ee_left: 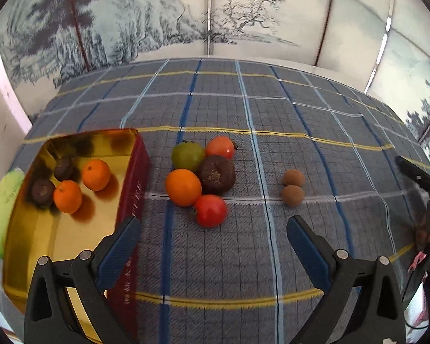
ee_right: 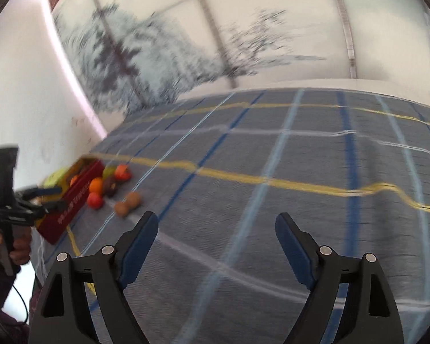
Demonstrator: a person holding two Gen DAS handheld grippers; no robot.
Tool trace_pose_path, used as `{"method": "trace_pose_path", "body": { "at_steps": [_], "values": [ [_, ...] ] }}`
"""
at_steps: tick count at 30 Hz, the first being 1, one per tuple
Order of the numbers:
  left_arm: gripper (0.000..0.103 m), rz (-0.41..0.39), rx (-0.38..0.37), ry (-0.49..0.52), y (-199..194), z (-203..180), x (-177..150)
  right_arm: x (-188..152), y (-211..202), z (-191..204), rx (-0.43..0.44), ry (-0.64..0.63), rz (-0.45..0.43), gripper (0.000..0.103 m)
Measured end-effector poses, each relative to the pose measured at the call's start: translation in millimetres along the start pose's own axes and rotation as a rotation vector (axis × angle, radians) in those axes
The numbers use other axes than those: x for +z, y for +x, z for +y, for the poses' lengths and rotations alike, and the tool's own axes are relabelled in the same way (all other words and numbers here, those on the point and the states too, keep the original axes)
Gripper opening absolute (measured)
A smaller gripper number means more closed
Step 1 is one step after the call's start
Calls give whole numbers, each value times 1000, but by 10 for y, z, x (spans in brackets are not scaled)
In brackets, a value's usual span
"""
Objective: Organize fruits
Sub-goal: 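Move the left gripper back toward the remaining fruits on the cloth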
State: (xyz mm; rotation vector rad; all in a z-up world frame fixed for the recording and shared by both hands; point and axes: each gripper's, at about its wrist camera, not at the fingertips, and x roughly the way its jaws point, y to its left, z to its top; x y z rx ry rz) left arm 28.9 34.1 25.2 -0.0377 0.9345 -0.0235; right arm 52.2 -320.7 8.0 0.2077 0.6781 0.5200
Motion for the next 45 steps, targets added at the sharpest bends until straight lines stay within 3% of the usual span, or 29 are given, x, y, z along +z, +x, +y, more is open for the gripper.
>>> {"method": "trace_pose_path", "body": {
  "at_steps": [6,10,18,22,27,31,33,43,44,45],
  "values": [
    [101,25,1,-46,137,77,44,125,-268,-579,-64,62,-66,85],
    [98,16,25,-22,196,53,77,154,-345,-679,-79,68,-79,87],
    [71,56,12,-20,419,-2,79,155,-293,-607,-93,42,-53,93],
    [67,42,53,12,441,-54,63,154,-246,-575,-98,34,-34,94],
    [49,42,158,38,464,-90,27,145,-239,-583,-100,42,-31,95],
    [45,27,213,136,461,-268,-11,152,-213,-576,-102,38,-21,96],
    [45,33,201,151,479,-311,-28,157,-201,-577,-105,41,-18,97],
    [44,54,46,14,544,-137,-15,147,-186,-563,-114,43,-11,98],
    [39,46,43,11,534,-134,-25,149,-185,-564,-113,43,-11,98],
    [28,35,45,13,528,-139,-29,148,-184,-564,-114,43,-11,98]
  ]
}}
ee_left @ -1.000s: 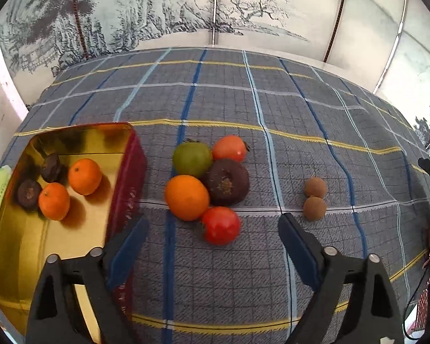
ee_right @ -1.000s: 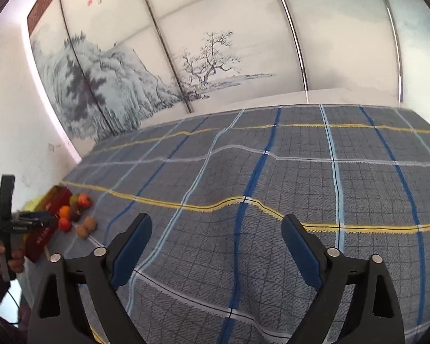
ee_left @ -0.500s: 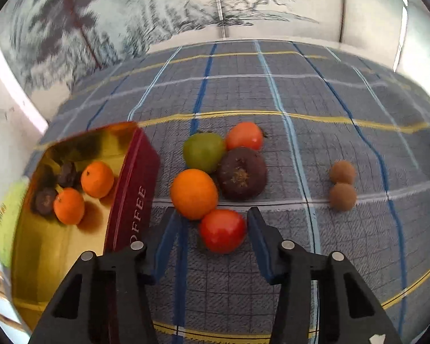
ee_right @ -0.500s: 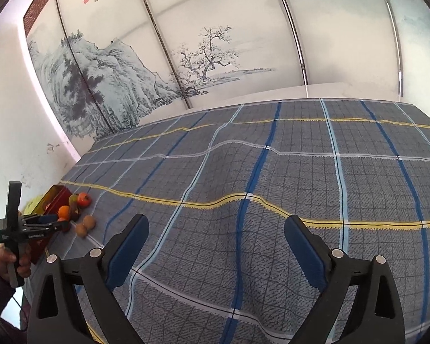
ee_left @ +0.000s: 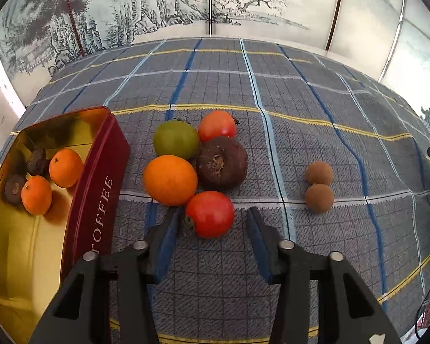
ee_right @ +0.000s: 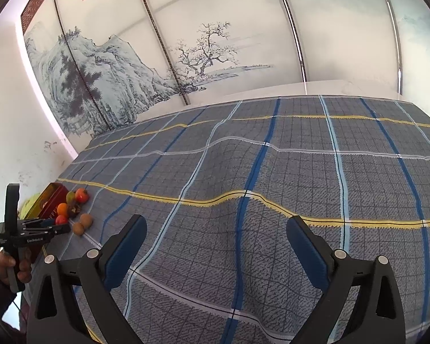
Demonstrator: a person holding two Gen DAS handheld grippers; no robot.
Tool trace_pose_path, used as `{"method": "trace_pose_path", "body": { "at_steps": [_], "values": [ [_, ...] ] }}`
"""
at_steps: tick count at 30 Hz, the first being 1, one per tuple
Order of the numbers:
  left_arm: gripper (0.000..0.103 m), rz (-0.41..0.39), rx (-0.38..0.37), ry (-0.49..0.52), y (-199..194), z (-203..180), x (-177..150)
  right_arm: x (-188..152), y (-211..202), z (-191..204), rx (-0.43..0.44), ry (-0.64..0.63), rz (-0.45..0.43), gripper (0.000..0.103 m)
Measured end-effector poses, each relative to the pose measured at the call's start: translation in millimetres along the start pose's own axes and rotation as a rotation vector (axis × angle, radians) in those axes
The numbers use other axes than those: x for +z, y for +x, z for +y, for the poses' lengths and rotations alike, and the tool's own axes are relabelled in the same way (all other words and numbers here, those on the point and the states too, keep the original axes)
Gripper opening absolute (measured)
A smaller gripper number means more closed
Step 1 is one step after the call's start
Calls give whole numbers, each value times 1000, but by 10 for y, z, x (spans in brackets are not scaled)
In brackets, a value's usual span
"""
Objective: Organize fruits
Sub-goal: 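Move the left gripper back toward the remaining fruits on the cloth, then grasp the red tomato with the left gripper while the right gripper grasps two small brown fruits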
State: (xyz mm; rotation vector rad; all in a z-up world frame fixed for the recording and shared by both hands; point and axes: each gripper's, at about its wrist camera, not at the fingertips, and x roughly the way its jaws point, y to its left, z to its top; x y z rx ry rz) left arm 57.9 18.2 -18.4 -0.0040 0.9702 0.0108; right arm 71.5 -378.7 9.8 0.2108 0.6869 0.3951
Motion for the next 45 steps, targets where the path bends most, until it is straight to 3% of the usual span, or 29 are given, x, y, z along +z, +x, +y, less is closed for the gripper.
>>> {"method": "trace_pose_path", "body": {
  "at_steps": [7,12,22,28,35,45],
  "values": [
    [27,-48,-68,-15,-191,-79,-78,1,7,-1,0,0,2,98],
    [27,-84,-119,-24,-511,-120,-116,-14,63,195,-63,-72,21,98],
    [27,-101,-156,-59,-871,-21,-200,-84,321,1493,282,-329,158,98],
    [27,-112,-165,-79,-990,88,-258,-149,688,2085,326,-499,226,98],
    [27,-123,-159,-89,-1082,179,-310,-186,1100,2265,314,-540,295,98],
    [27,-125,-159,-101,-1117,232,-340,-180,1290,2360,339,-560,321,94]
  ]
}}
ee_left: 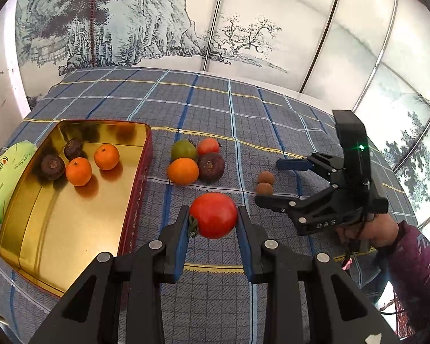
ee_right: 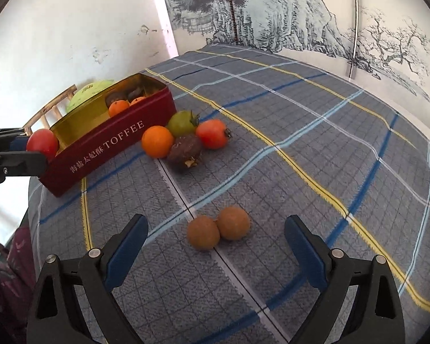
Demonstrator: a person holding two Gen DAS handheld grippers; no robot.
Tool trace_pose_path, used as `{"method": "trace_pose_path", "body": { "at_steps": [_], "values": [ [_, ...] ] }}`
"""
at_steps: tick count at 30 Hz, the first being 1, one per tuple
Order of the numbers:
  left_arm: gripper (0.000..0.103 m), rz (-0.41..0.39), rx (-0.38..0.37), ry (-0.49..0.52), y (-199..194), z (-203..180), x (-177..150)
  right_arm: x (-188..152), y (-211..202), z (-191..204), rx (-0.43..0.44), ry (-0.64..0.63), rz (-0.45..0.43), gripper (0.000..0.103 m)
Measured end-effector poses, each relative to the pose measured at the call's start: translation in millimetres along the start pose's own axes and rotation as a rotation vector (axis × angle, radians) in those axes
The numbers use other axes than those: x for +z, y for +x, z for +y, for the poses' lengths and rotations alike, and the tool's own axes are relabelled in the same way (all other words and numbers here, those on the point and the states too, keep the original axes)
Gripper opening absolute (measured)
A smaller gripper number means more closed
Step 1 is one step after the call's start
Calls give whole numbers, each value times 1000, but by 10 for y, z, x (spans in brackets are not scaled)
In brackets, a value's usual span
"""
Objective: Organize fruits
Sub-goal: 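Grasp the red tomato with the left gripper while the right gripper grasps two small brown fruits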
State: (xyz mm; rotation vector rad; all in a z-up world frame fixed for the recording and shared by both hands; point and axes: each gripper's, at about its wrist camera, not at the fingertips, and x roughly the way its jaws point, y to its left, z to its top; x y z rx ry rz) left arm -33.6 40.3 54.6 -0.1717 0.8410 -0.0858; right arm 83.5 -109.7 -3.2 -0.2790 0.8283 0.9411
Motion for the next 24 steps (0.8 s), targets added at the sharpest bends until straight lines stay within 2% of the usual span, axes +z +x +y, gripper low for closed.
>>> {"method": "trace_pose_path", "body": {
  "at_steps": [1,3,5,10,16,24],
  "values": [
    [27,0,0,0,1,-1,-2,11,28,0,5,1,7,92],
    [27,0,2,0,-4,-1,0,19,115,14,-1,-7,42,78],
    [27,-4,7,0,-18,7,2,16,126,49,-32,-31,44,48],
    [27,-16,19,-18,-110,81,-8,65,28,165,-8,-23,22,47],
    [28,-36,68,-60,-321,311,-63,217,-142,417,21,20,-94,47],
    [28,-49,170,-119,-547,793,-127,155,40,396,32,130,-86,47]
  ]
}}
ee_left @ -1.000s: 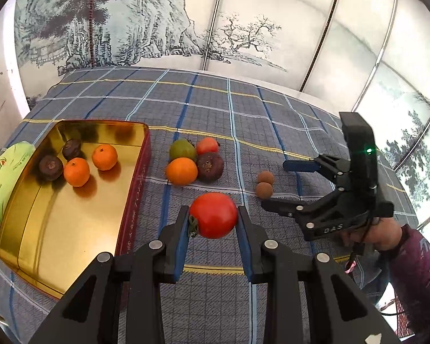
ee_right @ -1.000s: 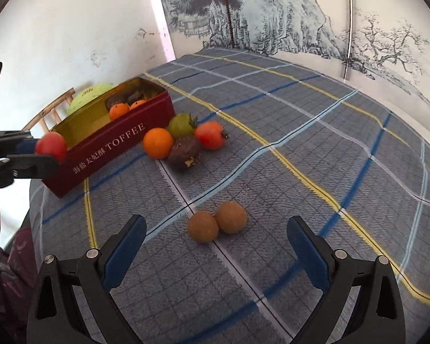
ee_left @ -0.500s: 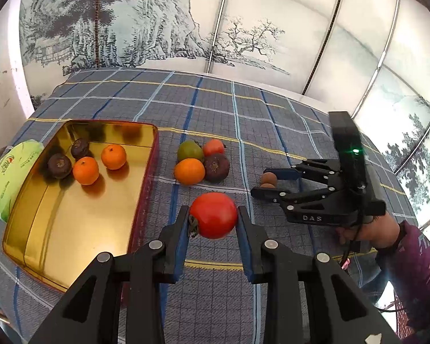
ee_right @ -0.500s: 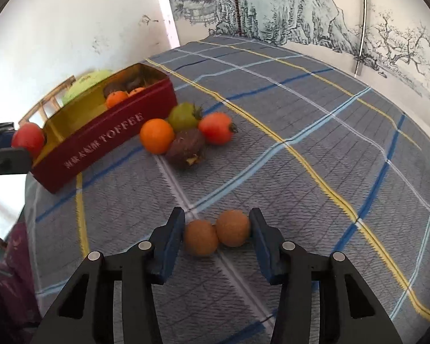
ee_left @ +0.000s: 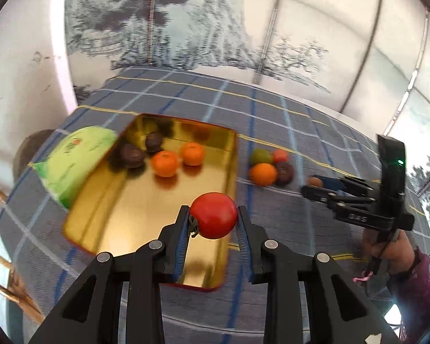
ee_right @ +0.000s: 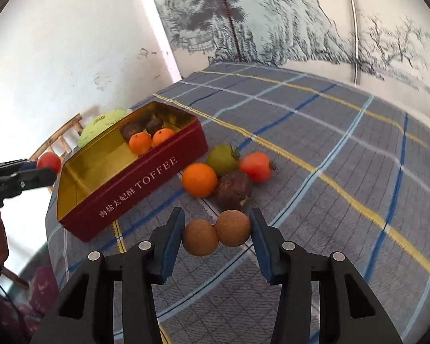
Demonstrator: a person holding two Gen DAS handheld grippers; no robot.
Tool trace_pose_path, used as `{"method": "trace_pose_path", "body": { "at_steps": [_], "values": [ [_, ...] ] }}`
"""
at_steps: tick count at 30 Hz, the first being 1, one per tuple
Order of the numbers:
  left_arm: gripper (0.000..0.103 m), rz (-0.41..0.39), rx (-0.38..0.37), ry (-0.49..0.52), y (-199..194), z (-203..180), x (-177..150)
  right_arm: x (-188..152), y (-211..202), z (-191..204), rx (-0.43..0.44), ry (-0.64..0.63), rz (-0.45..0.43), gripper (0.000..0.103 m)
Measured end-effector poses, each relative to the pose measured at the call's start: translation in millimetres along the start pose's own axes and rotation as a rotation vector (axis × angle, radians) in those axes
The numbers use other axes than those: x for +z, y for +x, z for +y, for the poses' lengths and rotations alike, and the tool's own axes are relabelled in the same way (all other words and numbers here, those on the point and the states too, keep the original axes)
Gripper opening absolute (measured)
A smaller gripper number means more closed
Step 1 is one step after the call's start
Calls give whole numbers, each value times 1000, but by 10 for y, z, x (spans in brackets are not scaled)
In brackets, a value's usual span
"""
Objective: Organize fruits
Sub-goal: 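Grasp the red tomato with the left gripper while the right gripper grasps two small brown fruits, then carry the red tomato over the tin and open the left gripper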
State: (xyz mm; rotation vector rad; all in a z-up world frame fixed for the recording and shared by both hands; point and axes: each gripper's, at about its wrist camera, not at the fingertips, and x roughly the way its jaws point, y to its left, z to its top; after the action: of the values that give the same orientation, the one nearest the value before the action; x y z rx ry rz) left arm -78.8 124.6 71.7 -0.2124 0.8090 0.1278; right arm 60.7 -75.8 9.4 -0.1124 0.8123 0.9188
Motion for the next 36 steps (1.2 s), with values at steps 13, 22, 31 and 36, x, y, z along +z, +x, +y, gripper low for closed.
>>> {"method": "trace_pose_path", "body": {
  "at_steps": [13,22,31,36],
  "values": [
    [28,26,120,18,381,399,104,-48,74,-20,-12,15,1,47],
    [28,47,183,51,612,516,150,-55,66,-28,-9,25,-5,47],
    [28,55,223,84,701,559,205,-61,65,-30,-8,27,-5,48],
    [28,70,233,82,764,589,221,-63,65,-32,-8,26,-5,47]
  ]
}}
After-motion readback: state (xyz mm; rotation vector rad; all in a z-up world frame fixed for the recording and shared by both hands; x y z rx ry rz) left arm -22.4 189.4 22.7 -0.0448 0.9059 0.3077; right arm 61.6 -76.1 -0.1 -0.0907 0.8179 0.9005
